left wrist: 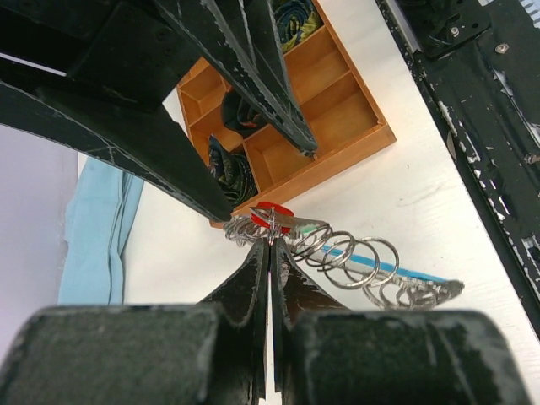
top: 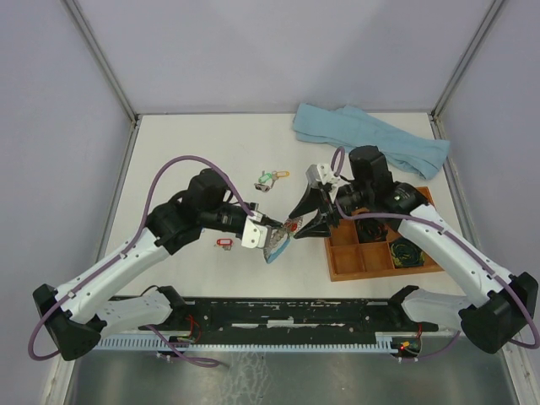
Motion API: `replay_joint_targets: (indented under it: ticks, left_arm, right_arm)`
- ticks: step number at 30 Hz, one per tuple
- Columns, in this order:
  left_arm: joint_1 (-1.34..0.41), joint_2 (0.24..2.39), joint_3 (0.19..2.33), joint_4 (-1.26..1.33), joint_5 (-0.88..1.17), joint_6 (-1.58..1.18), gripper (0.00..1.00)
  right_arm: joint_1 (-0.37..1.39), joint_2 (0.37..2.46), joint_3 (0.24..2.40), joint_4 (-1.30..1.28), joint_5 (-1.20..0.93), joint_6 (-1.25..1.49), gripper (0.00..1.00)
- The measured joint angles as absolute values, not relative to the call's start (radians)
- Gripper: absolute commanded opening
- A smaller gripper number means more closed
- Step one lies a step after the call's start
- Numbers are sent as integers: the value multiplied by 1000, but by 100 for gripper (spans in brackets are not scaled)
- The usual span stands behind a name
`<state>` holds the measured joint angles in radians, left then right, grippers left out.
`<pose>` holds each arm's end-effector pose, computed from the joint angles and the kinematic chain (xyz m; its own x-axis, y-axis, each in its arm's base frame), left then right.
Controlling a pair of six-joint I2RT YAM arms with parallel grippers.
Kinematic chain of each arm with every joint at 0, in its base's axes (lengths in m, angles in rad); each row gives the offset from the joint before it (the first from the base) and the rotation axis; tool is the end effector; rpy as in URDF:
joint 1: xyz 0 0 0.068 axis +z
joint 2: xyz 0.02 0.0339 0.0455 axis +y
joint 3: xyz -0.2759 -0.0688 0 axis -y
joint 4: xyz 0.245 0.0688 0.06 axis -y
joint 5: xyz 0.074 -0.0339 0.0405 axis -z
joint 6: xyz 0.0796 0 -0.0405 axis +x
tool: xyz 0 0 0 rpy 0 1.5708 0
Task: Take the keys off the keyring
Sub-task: Remove the key from the keyring.
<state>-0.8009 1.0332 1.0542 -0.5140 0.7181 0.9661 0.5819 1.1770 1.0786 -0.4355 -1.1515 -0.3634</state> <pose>0.1297 -0.2091 0.3522 0.5894 0.2821 -0.7570 0.8078 -0.2181 0.5477 0.1734 0.2011 0.3498 -0.0844 -0.2287 -0.9698 -0.9742 -0.1854 0.1285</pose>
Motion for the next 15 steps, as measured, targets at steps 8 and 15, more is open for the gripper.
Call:
replay_joint_targets:
  ticks: [8, 15]
  left_arm:
    - [-801, 1021, 1038, -497, 720, 962, 3]
    - [-801, 1002, 1024, -482, 741, 950, 3]
  right_arm:
    - [580, 1209, 1096, -500, -1162, -373, 60]
    - [580, 1269, 1095, -506, -1161, -371, 64]
